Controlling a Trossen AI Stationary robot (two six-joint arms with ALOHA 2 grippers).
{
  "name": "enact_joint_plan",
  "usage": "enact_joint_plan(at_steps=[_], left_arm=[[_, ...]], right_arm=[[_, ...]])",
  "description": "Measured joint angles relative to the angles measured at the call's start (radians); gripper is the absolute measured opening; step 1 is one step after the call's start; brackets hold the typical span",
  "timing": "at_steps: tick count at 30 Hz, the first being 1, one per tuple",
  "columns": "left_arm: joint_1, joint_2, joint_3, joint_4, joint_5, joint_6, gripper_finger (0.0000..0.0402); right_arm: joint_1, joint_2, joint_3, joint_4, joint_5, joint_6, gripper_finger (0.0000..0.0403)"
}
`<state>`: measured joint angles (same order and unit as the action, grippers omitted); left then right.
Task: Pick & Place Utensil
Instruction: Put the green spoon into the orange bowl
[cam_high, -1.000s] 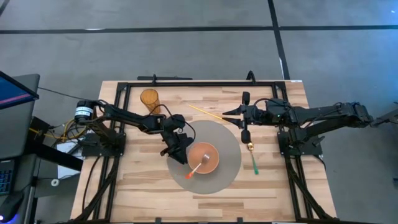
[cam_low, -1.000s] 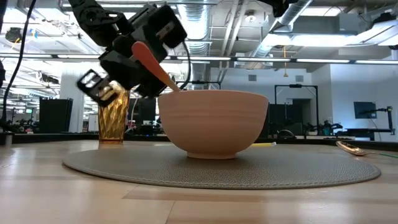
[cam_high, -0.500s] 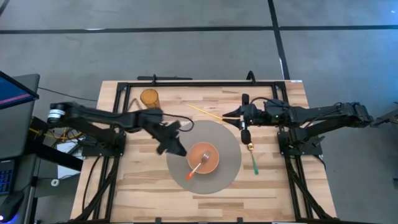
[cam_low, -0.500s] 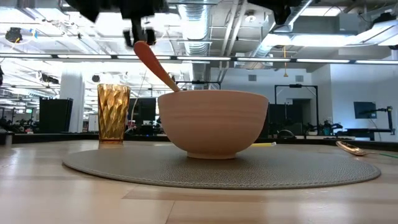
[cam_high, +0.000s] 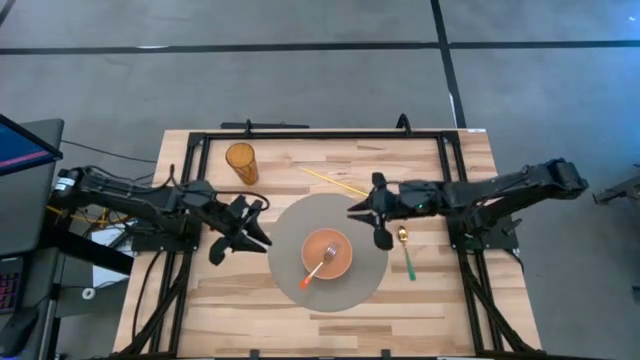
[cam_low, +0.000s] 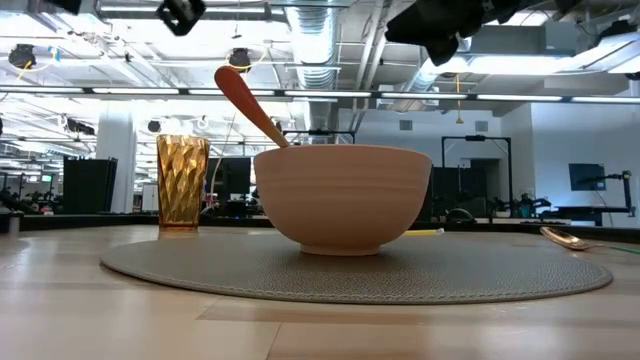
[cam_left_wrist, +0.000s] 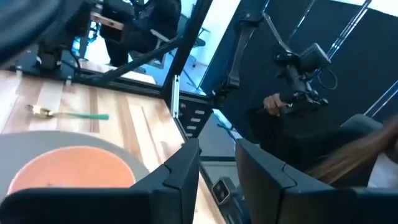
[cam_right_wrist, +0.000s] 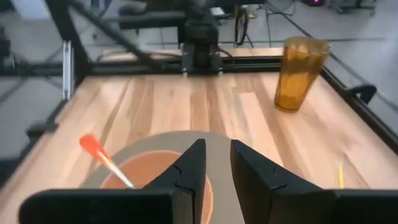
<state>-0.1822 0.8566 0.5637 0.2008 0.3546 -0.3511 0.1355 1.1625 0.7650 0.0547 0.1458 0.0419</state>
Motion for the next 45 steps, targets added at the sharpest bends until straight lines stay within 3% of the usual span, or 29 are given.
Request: enact_joint_plan(at_steps=[6, 11, 15, 23, 27, 32, 38, 45], left_arm=[[0.000, -0.085, -0.096, -0.003, 0.000, -0.003, 0.0106], [0.001, -0.106, -0.111, 0.002, 0.000, 0.025, 0.0106], [0.001, -0.108, -0.111, 0.002, 0.000, 0.037, 0.0106], [0.001, -0.108, -0.111, 0.002, 0.001, 0.029, 0.0106], [0.001, -0.108, -0.111, 0.002, -0.013, 0.030, 0.0106], [0.001, -0.108, -0.111, 0.002, -0.042, 0.033, 0.0106], [0.001, -0.108, -0.111, 0.002, -0.048, 0.032, 0.0106], [0.001, -0.108, -0.111, 0.002, -0.048, 0.033, 0.0106]], right_arm=[[0.072, 0.022, 0.000, 0.023, 0.147, -0.081, 0.0068], [0.070, 0.022, 0.000, 0.038, 0.169, -0.112, 0.0068], [0.034, 0.015, 0.000, 0.040, 0.182, 0.070, 0.0067], [0.087, -0.028, 0.001, -0.172, 0.175, 0.179, 0.0094], [0.141, -0.031, 0.001, -0.317, 0.211, 0.374, 0.0130], [0.203, -0.031, 0.001, -0.581, 0.218, 0.760, 0.0165], [0.294, -0.001, 0.000, -0.949, 0.130, 1.268, 0.0175], [0.379, 0.110, 0.000, -0.967, 0.044, 1.422, 0.0162]])
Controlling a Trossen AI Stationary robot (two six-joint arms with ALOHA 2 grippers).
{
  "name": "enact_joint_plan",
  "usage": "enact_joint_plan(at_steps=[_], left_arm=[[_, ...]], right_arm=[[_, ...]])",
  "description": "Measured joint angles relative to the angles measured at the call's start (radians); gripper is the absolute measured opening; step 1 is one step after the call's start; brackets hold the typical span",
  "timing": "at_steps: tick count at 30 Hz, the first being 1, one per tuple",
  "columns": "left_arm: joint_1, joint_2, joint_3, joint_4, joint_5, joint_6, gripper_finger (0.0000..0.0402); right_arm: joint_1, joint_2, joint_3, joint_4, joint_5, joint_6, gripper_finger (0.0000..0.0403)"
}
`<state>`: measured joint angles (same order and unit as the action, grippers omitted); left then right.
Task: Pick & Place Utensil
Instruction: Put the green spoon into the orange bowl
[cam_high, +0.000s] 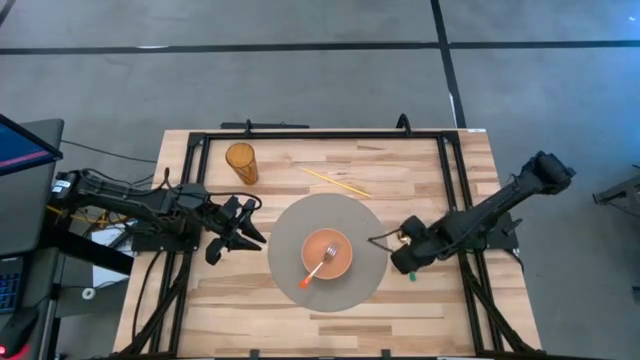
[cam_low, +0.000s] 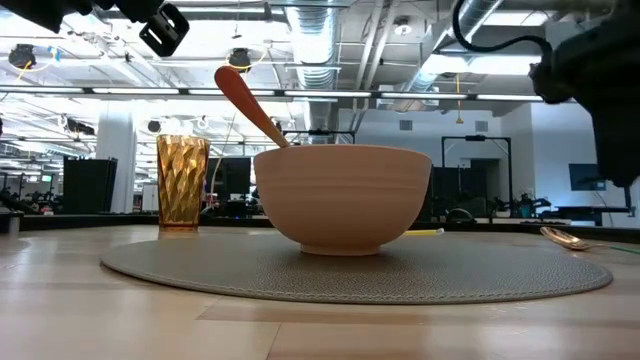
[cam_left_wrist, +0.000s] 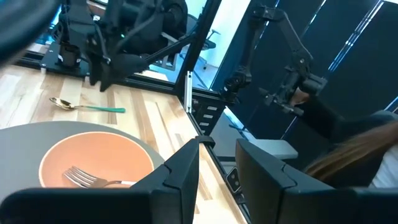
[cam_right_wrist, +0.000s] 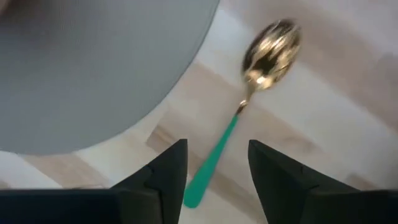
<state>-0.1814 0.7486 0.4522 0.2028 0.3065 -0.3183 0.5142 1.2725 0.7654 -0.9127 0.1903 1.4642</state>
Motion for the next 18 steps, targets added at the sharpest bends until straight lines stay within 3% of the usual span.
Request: enact_joint_plan(at_steps=[9, 18], left_arm=[[0.000, 0.000, 0.000, 0.000, -0.048, 0.000, 0.0106], [0.000, 0.000, 0.000, 0.005, -0.097, 0.000, 0.0106]], right_arm=[[0.001, 0.172, 0.000, 0.056, -0.118, 0.085, 0.0157], [-0.018, 0.297, 0.004, 0.152, -0.199, 0.057, 0.0156]])
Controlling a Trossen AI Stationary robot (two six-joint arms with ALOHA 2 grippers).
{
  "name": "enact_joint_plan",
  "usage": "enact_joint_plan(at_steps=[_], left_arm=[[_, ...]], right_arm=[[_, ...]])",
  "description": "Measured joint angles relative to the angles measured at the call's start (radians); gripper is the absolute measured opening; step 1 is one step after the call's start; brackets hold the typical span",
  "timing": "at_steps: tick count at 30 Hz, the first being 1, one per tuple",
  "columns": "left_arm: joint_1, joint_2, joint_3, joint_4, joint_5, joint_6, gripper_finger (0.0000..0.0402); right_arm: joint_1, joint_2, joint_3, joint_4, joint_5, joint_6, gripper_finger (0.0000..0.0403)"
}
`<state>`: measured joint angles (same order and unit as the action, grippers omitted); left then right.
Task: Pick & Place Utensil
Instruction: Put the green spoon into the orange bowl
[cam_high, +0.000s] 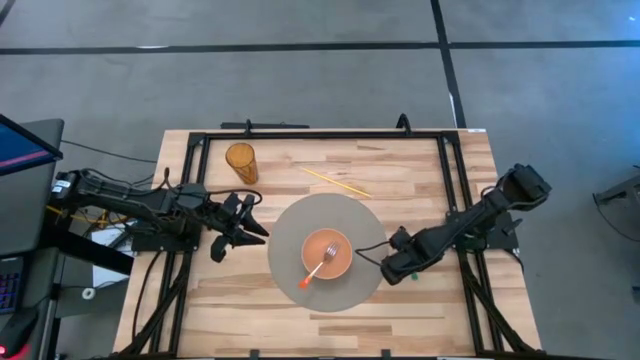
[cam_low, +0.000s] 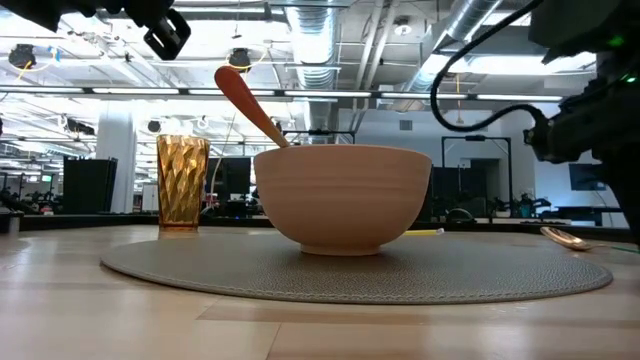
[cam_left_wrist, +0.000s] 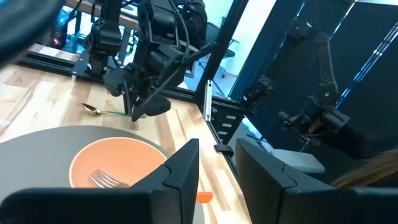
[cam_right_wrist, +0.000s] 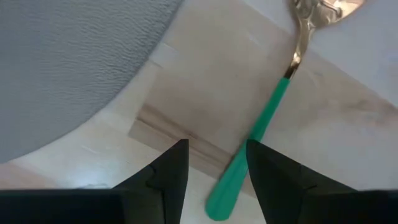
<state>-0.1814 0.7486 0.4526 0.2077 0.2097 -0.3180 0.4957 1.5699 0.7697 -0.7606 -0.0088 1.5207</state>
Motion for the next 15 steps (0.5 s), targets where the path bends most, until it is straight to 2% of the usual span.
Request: enact_joint_plan(at_steps=[4, 15], left_arm=[[0.000, 0.000, 0.000, 0.003, 0.000, 0.000, 0.0106], [0.000, 0.000, 0.000, 0.007, 0.000, 0.000, 0.0106]], right_arm=[[-0.011, 0.008, 0.001, -0.021, -0.013, -0.001, 0.0156], [-0.011, -0.086, 0.012, -0.101, 0.009, 0.011, 0.0156]])
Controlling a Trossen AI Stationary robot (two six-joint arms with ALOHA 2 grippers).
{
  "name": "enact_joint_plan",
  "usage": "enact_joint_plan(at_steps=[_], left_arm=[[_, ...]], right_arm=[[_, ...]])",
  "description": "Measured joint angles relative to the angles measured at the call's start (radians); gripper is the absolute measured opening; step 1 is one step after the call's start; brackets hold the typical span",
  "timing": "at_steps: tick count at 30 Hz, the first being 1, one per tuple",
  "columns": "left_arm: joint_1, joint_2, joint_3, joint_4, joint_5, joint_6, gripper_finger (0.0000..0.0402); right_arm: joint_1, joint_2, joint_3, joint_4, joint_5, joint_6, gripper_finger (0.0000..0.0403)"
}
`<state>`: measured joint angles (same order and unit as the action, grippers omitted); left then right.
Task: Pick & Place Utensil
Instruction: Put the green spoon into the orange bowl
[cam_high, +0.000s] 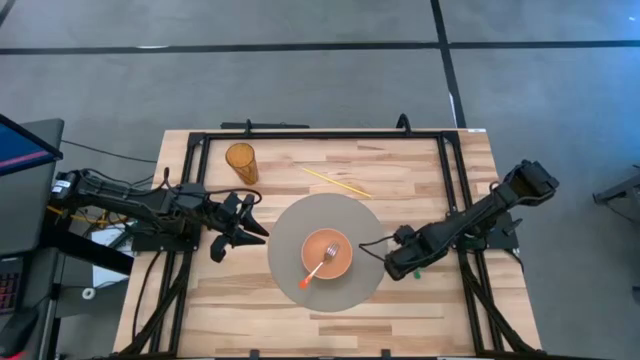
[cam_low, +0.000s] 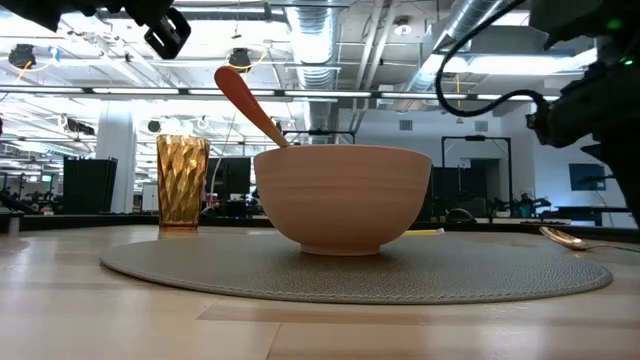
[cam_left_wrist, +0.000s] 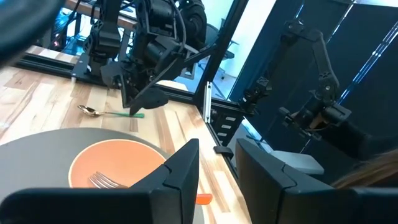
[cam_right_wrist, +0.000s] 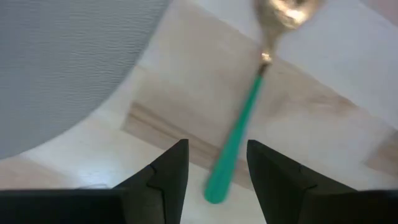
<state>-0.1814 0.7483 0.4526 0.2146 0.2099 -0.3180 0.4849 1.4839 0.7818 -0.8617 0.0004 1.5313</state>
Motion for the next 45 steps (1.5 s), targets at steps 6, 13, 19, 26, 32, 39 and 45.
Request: enact_joint_plan(at_steps=[6, 13, 19, 26, 32, 39, 45], left_arm=[[0.000, 0.000, 0.000, 0.000, 0.000, 0.000, 0.0106], [0.000, 0.000, 0.000, 0.000, 0.000, 0.000, 0.0106], [0.000, 0.000, 0.000, 0.003, 0.000, 0.000, 0.0106], [0.000, 0.000, 0.000, 0.004, 0.000, 0.000, 0.0106], [0.000, 0.000, 0.000, 0.010, 0.000, 0.000, 0.0106], [0.000, 0.000, 0.000, 0.010, 0.000, 0.000, 0.0106], [0.000, 0.000, 0.000, 0.010, 0.000, 0.000, 0.0106]], right_arm=[[0.033, 0.013, -0.031, 0.013, -0.003, 0.064, 0.0156], [0.030, 0.025, -0.098, 0.130, -0.004, 0.074, 0.0146], [0.023, 0.022, -0.103, 0.125, 0.001, 0.045, 0.0084], [-0.020, 0.022, -0.097, 0.128, -0.008, -0.015, 0.0009], [-0.044, 0.029, 0.010, 0.039, 0.006, -0.107, 0.0010], [-0.055, 0.026, 0.145, -0.087, 0.110, -0.180, 0.0003], [-0.055, 0.045, 0.144, -0.095, 0.132, -0.180, 0.0013]])
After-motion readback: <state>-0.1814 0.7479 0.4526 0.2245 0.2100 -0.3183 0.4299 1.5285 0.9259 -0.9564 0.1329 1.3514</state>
